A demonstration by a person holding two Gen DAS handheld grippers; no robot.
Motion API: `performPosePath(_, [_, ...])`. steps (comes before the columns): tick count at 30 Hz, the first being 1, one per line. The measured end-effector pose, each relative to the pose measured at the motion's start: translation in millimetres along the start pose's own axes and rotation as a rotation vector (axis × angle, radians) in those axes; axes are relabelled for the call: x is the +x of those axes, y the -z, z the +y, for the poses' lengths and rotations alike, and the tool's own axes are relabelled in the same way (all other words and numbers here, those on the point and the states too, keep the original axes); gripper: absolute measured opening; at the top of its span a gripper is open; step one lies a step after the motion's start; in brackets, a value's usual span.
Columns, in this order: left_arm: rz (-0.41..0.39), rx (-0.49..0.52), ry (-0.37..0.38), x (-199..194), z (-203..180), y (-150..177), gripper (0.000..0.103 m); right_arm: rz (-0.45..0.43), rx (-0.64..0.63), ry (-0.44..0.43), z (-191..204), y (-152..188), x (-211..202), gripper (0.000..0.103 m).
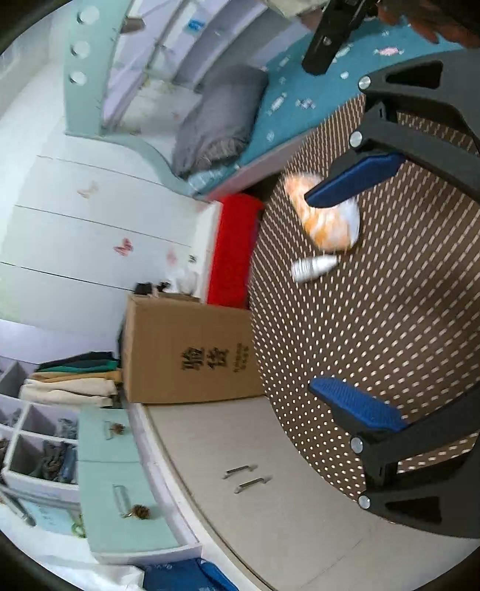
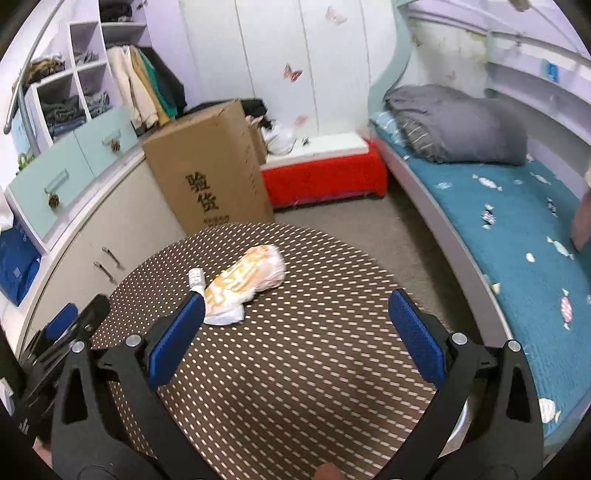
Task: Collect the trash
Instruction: 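Grasp the white medicine bottle with the left gripper while the right grasps the white-orange bag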
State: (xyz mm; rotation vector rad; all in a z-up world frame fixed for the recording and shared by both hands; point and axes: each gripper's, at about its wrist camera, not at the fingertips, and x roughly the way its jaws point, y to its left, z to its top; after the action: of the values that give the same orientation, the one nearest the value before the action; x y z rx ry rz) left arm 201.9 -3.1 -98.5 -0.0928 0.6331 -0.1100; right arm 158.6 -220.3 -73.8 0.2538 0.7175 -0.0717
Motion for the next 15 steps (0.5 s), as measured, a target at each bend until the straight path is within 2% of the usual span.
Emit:
performPosePath(10, [0.184, 0.069, -0.008, 124, -13, 2, 0.091, 0.066, 0.039, 0.023, 1, 1, 60, 0.097])
performPosePath(11, [0.197, 0.070, -0.005, 131, -13, 2, 0.089, 0.070, 0.041, 0.024, 0, 0, 66, 0.097])
performPosePath(15, [0.230, 0.075, -0.001, 150, -13, 2, 0.071, 0.085, 0.059, 0.013, 1, -6, 88, 0.097])
